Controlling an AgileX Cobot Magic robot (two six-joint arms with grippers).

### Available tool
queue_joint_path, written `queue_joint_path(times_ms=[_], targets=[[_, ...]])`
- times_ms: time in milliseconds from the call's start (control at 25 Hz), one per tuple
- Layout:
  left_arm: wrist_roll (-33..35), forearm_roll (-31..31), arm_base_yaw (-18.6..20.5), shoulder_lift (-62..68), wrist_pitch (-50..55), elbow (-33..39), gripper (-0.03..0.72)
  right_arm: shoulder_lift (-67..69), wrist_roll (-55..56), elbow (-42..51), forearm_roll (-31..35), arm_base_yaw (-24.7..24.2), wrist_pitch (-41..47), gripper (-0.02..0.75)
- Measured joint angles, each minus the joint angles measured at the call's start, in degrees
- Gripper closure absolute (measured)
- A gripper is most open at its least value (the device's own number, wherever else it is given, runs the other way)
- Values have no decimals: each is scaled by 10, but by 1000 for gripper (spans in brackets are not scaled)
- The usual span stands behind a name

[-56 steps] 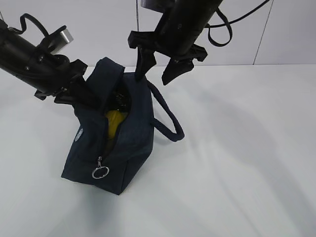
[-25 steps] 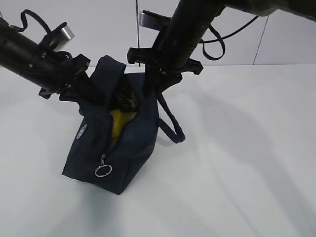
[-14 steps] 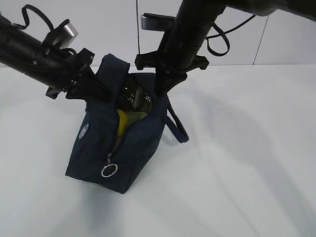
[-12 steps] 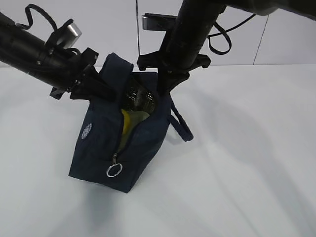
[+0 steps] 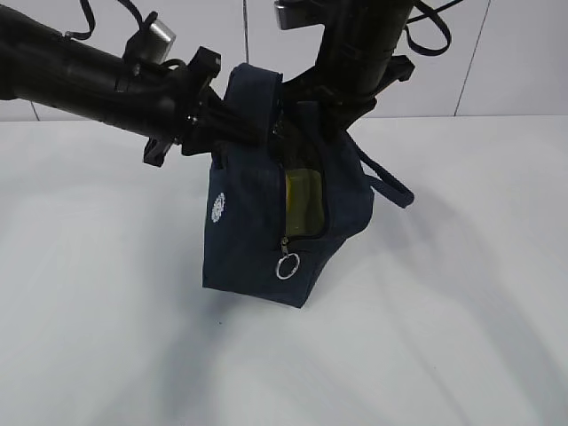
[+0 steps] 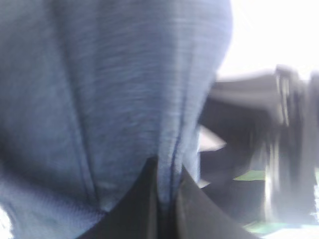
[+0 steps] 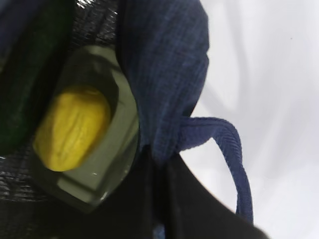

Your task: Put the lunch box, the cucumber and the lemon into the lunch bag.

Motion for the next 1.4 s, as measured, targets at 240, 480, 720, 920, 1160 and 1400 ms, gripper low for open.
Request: queue_joint_path(times_ms=[240,480,720,920,1160,1400], targets=[[6,-119,-6,45,-8,0,687,-1,0,0,-15,-4,0,723],[31,-235,-21,113,19,0,687,-1,-6,0,-50,-20,1,723],[47,-250,-22,120,26,0,687,-1,3,1,-51,-35,1,724],[49,-250,-22,120,27,0,685,-1,14,1,-47,-35,1,664],[72,-246,-22,121,36,0,523,-1,16,1,-15,-35,-4,330],[79,-250,-19,121,109,0,371,-15,14,1,-11,-35,-4,255]])
